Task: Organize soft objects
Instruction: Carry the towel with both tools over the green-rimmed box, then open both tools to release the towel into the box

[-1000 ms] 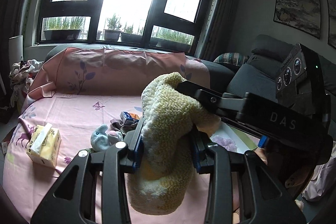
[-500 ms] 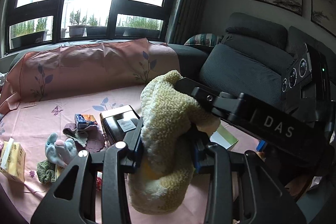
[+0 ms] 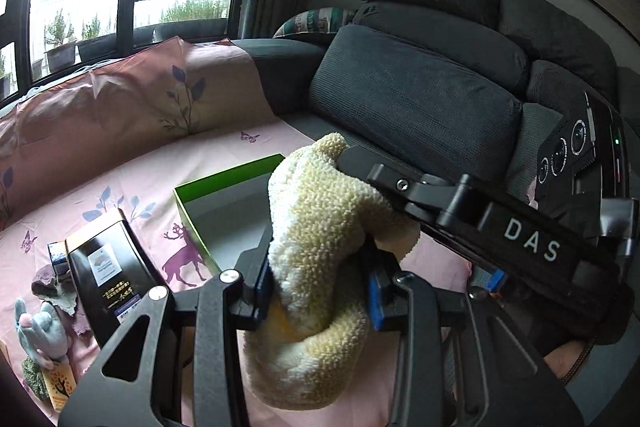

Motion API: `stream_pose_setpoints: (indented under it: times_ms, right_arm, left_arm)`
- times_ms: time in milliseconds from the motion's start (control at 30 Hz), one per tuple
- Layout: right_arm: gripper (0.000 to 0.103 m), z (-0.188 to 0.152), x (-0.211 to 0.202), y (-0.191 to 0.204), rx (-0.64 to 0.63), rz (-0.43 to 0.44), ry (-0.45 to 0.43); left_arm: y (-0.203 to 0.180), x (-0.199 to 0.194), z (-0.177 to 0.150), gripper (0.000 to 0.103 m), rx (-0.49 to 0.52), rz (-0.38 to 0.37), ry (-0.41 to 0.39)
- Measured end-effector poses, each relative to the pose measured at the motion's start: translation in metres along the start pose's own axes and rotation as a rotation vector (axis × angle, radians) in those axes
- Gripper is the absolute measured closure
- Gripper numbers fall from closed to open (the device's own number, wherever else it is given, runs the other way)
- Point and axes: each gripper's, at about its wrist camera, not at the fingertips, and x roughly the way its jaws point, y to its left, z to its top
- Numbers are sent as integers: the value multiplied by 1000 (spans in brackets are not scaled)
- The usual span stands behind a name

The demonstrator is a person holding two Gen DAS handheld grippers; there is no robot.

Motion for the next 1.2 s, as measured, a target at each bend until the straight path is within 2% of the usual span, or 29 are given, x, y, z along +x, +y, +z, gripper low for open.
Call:
stream_pose_setpoints:
  times_ms: [100, 233, 433, 533, 733, 833, 933, 1000, 1067, 1200]
  right_arm:
    - [63, 5, 4, -19, 44, -34, -16]
    - [63, 6, 16, -45, 100, -79, -5]
    - [63, 4, 29, -84, 216, -164, 74]
    - [63, 2, 34, -91, 218, -213, 98]
    - [63, -6, 52, -102, 230, -308, 180]
    - [63, -9, 58, -113, 269, -334, 221]
    - [63, -11, 57, -118, 286, -360, 229]
    - [63, -11, 57, -117, 268, -397, 232]
    - [63, -10, 59, -115, 241, -439, 235]
    - [63, -9, 59, -113, 220, -456, 250]
  left_arm:
    - [0, 24, 6, 67, -5, -35, 41]
    - [-5, 58, 4, 66, 24, -14, 86]
    - [-9, 103, -8, 65, 28, 17, 164]
    - [-6, 117, -15, 65, 8, 0, 193]
    - [-2, 144, -25, 65, 9, 52, 271]
    - [4, 153, -31, 59, -9, 93, 304]
    - [9, 159, -34, 53, -20, 85, 325]
    - [10, 162, -35, 40, -29, 75, 332]
    - [9, 164, -37, 34, -28, 74, 337]
    - [9, 162, -36, 27, -37, 83, 329]
